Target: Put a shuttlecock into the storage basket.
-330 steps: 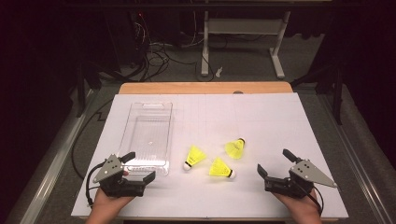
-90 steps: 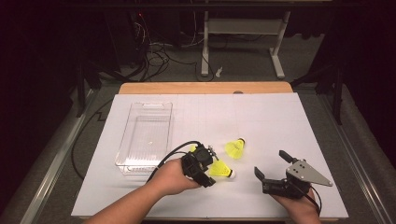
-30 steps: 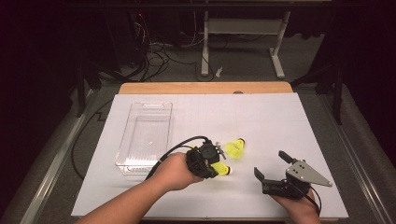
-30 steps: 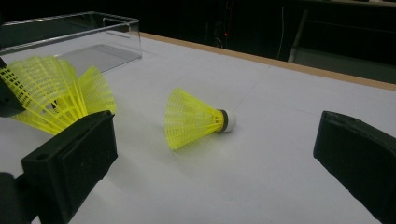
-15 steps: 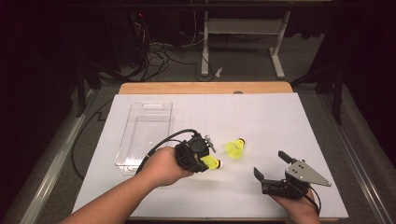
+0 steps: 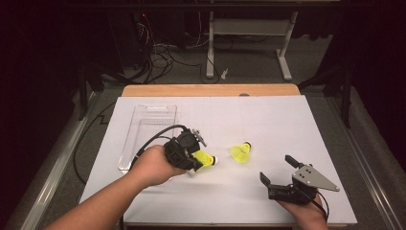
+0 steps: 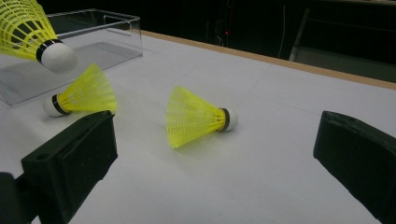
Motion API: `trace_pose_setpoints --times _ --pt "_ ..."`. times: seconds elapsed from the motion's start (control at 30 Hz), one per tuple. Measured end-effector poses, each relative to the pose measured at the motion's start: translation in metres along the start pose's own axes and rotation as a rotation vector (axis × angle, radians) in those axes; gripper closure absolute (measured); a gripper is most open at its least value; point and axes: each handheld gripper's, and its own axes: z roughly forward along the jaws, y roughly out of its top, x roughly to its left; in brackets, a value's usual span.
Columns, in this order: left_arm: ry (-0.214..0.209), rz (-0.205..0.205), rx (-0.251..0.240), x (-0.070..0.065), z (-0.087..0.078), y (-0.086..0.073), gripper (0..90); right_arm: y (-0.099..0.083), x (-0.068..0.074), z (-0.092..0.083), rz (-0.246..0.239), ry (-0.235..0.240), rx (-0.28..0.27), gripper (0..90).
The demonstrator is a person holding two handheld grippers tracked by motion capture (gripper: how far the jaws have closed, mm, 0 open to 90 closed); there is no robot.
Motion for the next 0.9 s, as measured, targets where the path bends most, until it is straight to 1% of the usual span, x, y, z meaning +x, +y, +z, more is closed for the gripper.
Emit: trace_pose_setpoints --times 0.13,0.27,0.53,0.57,0.7,0.9 --pt "0.002 -0.016 -0.016 0.006 -0.01 -0.007 89.5 0.0 0.0 0.0 0.0 0.001 0.003 0.0" --pt "0.015 -0.028 -0.027 0.011 -0.019 -0.012 89.5 0.0 0.001 0.001 -0.002 0.002 0.005 0.0" --pt "0.038 -0.058 -0.023 0.021 -0.03 -0.022 89.5 0.0 0.001 0.001 -0.002 0.001 0.005 0.0" --pt "0.046 -0.073 -0.023 0.024 -0.033 -0.025 89.5 0.0 0.001 0.001 0.0 0.001 0.005 0.0" --pt "0.067 -0.098 -0.02 0.032 -0.038 -0.032 89.5 0.0 0.001 0.001 0.001 0.003 0.004 0.0" --pt "0.094 -0.147 -0.031 0.045 -0.046 -0.045 89.5 -0.001 0.0 0.001 0.002 0.001 0.006 0.0"
